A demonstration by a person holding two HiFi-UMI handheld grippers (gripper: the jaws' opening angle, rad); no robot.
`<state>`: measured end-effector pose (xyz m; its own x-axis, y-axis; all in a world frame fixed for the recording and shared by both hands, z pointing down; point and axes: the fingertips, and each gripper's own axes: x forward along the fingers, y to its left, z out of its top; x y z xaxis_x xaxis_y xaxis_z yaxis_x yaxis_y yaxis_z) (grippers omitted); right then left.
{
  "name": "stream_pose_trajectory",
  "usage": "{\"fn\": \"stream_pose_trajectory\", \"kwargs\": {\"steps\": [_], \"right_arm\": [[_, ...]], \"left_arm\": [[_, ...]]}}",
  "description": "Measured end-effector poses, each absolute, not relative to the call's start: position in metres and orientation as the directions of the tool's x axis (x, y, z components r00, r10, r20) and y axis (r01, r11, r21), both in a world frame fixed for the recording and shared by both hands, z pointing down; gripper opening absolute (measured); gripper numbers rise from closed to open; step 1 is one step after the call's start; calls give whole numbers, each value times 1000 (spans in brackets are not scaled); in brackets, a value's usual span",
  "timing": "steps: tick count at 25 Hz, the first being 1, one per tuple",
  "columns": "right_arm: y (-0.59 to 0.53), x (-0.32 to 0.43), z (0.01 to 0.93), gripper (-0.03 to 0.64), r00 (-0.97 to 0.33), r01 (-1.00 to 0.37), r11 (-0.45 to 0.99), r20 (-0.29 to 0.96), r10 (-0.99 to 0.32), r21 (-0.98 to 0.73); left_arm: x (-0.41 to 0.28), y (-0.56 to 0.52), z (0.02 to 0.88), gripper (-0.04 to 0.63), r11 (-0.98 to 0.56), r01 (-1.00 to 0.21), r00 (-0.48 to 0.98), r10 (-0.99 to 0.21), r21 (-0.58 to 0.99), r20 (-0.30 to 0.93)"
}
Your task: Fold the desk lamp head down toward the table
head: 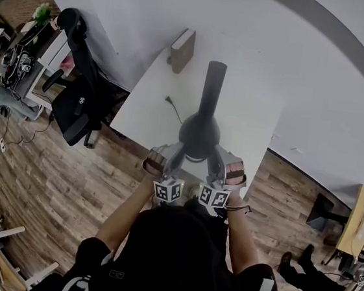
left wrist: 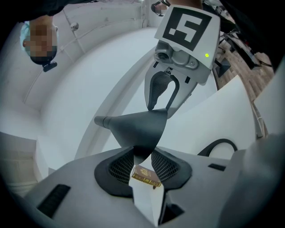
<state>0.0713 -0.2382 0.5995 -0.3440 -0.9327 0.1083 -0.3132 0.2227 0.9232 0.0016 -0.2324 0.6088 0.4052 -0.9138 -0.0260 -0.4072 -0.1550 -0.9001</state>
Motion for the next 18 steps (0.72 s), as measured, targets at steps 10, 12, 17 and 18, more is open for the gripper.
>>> {"fn": "stream_pose_trajectory", "kwargs": {"steps": [10,12,17,18], "right_arm": [[-229,73,606,202,-331,-309,326,220,-918,893],[-224,76,609,202,-322,-348,349,239,-916,870],[-211,84,594,192,-305,-516,391,263,-915,762],[-208,84,587,186,-308,-548,394,260,-915,738]], "left_arm": [[-4,-215,617,171,-286,-461,412,-907,-840,82],[-11,-210,622,176,-331,-500,403,-907,-800,123],[-36,-199,612,149,-376,-665,373,-916,-646,149],[-43,-198,605,125,-363,-700,357,-924,-615,139]]}}
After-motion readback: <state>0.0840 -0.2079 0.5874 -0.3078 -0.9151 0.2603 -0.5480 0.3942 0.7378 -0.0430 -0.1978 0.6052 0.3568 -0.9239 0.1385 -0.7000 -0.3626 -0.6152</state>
